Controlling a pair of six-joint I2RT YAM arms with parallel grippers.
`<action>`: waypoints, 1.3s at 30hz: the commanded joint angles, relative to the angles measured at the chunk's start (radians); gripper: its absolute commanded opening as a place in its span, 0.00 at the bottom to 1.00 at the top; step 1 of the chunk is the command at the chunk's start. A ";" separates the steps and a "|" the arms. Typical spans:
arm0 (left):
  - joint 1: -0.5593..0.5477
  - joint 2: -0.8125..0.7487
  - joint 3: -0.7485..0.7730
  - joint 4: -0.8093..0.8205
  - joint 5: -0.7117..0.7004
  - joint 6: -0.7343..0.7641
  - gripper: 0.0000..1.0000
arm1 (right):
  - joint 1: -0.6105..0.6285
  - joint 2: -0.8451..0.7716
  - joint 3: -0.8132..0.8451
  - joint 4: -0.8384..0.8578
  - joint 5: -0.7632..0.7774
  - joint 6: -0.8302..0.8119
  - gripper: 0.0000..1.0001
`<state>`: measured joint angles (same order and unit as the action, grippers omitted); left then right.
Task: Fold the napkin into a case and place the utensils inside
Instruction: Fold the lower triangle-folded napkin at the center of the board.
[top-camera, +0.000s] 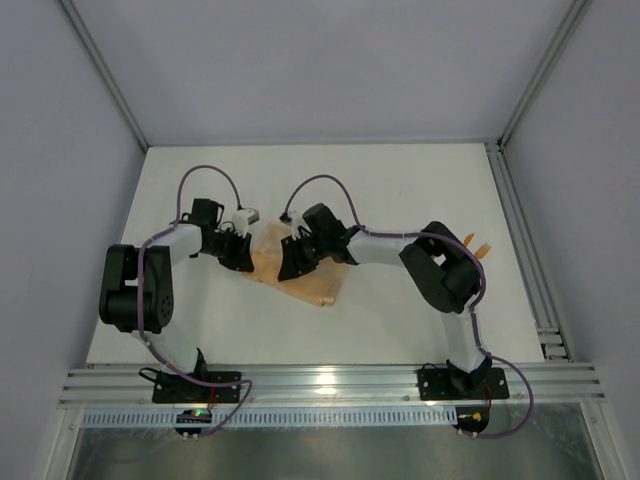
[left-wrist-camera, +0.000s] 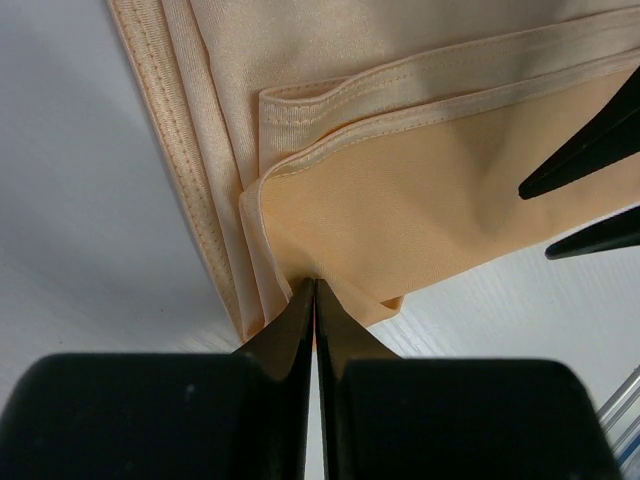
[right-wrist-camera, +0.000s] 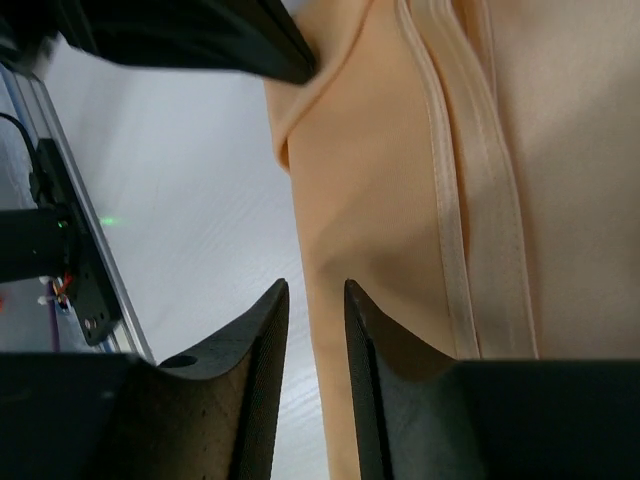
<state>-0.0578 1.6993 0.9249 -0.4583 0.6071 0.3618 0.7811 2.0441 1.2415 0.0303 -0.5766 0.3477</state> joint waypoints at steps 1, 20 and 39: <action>-0.005 -0.009 -0.026 0.038 -0.006 -0.007 0.02 | -0.023 -0.044 0.134 0.049 0.056 0.036 0.34; -0.005 -0.039 -0.021 0.064 0.011 -0.041 0.04 | -0.037 0.294 0.454 -0.060 0.058 0.108 0.27; -0.005 -0.070 -0.034 0.115 -0.010 -0.060 0.17 | -0.045 0.205 0.497 -0.119 0.130 0.043 0.30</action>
<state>-0.0589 1.6463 0.8997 -0.3832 0.5976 0.2989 0.7383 2.3287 1.7020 -0.0711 -0.4976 0.4171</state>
